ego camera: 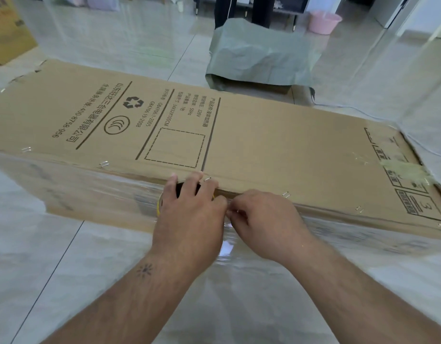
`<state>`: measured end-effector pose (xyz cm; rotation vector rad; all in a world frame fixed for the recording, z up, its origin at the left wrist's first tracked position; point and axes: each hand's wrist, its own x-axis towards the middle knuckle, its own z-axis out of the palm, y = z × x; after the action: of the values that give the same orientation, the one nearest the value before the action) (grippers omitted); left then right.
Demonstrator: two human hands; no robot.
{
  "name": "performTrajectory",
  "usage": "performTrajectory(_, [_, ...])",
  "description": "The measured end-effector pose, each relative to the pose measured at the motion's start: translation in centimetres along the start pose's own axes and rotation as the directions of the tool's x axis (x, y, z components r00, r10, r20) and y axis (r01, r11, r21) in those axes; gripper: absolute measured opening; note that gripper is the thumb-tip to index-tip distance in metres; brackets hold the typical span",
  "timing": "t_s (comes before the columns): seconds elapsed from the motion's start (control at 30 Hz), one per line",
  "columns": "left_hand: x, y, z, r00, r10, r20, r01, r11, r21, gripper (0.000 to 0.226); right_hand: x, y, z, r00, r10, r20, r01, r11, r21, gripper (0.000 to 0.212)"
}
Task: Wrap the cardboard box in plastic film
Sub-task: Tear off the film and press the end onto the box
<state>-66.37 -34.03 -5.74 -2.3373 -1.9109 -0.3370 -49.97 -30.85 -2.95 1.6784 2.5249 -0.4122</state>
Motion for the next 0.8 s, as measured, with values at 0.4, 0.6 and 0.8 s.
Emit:
performTrajectory(0.4, [-0.1, 0.2, -0.2, 0.999, 0.000, -0.038, -0.001, 1.000, -0.029, 0.006, 0.0, -0.8, -0.2, 0.999, 0.043, -0.025, -0.043, 0.999, -0.011, 0.034])
performTrajectory(0.6, [-0.1, 0.2, -0.3, 1.000, 0.000, -0.025, -0.001, 0.999, -0.035, 0.010, 0.0, -1.2, -0.1, 0.997, 0.065, -0.031, -0.066, 0.997, -0.036, 0.036])
performTrajectory(0.8, [-0.1, 0.2, -0.2, 0.999, -0.004, -0.037, 0.003, 0.999, -0.036, 0.009, 0.1, -1.3, 0.1, 0.994, 0.091, -0.060, -0.091, 0.996, 0.004, 0.035])
